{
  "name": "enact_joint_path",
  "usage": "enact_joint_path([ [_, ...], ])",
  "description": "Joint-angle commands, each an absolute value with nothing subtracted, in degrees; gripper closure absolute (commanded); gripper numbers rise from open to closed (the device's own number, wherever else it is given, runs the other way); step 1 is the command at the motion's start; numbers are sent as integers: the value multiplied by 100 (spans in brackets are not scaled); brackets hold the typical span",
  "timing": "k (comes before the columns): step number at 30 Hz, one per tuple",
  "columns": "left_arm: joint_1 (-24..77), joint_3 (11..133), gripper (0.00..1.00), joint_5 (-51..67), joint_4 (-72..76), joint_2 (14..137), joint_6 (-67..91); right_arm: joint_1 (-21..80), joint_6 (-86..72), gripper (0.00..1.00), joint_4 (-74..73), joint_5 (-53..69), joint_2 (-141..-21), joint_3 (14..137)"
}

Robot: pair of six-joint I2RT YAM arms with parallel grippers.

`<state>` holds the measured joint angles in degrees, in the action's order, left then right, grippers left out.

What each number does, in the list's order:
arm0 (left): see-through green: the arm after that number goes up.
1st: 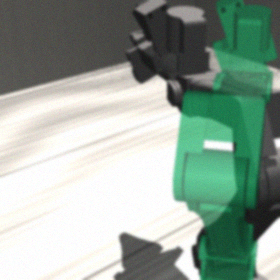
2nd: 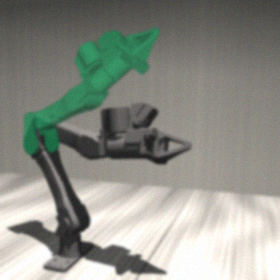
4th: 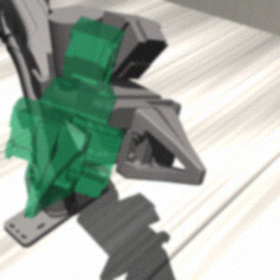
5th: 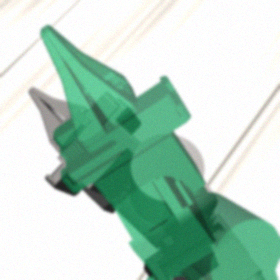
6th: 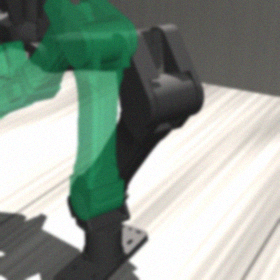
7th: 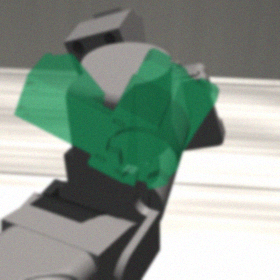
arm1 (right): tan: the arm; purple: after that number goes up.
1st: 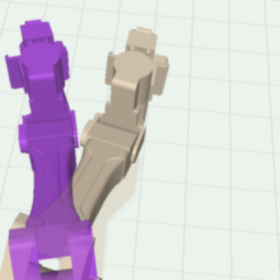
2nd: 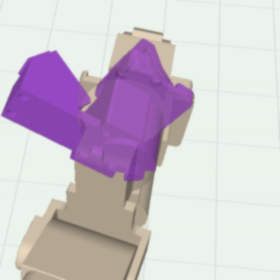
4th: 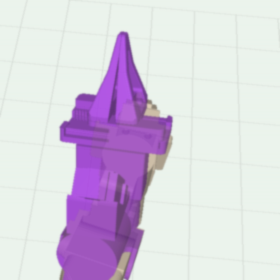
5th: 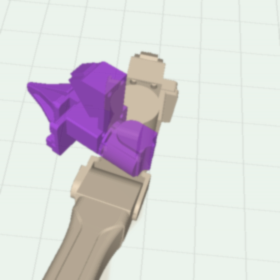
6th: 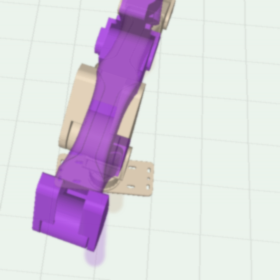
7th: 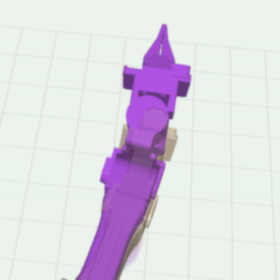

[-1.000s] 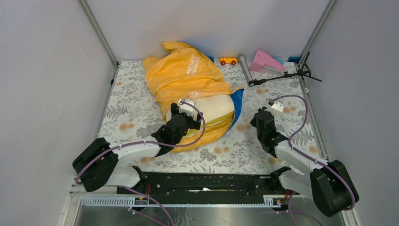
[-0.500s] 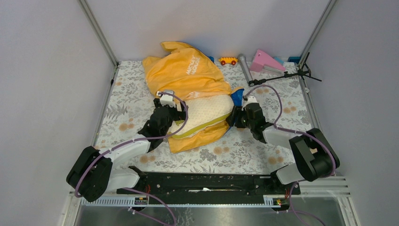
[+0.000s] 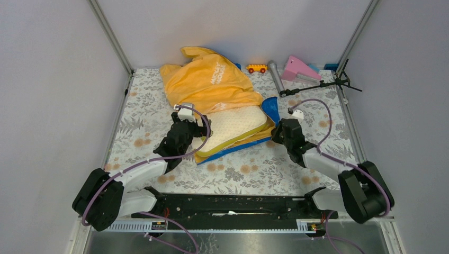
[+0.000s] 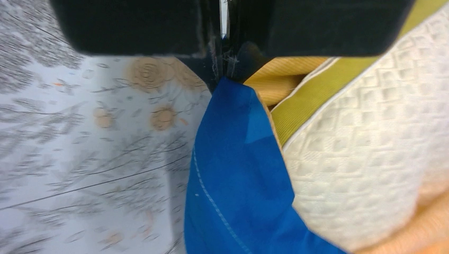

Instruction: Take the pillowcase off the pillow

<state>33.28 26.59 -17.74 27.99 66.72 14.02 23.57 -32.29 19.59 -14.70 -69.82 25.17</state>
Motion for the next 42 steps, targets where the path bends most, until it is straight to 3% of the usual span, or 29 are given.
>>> enact_joint_path([
  [1,3312,2684,5,-1741,3058,6594,1414,2268,-3558,100,2053,-2708,-6627,2302],
  [16,3313,3385,7,-634,2665,7571,1134,2268,-3545,100,2123,-2516,-6712,2319],
  [24,2846,3601,13,-1337,2465,8026,1774,2268,-3513,100,2155,-2396,-6732,2326],
  [28,2548,3681,13,-1148,2541,8240,1964,2267,-3478,100,2191,-2382,-6731,2304],
  [30,2527,3794,17,-1117,2451,8360,1946,2268,-3459,100,2187,-2377,-6732,2306],
  [34,2313,3838,39,-795,2411,8488,2168,2267,-3454,100,2190,-2357,-6755,2302],
  [36,2303,3826,42,-827,2391,8394,2125,2268,-3454,100,2193,-2340,-6782,2318],
  [39,2303,3670,41,-973,2497,8125,2084,2268,-3445,100,2203,-2277,-6820,2334],
  [42,2303,3545,27,-1170,2564,7932,2130,2268,-3383,100,2274,-2133,-6849,2329],
])
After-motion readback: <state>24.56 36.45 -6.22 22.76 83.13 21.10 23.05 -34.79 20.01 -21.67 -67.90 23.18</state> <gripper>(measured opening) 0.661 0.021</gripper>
